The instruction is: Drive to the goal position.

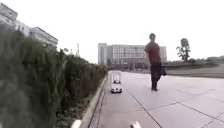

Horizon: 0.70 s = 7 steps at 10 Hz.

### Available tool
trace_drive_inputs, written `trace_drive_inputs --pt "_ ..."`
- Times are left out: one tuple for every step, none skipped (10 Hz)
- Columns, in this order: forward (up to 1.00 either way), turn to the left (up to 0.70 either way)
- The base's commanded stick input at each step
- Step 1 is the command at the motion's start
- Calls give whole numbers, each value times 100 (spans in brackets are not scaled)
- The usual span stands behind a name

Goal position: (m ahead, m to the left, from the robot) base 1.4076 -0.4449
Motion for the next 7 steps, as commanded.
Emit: trace_drive_inputs --pt "70 -3" --pt "70 0" --pt "70 0" --pt "70 0" --pt "70 0" --pt "70 0" --pt "70 0"
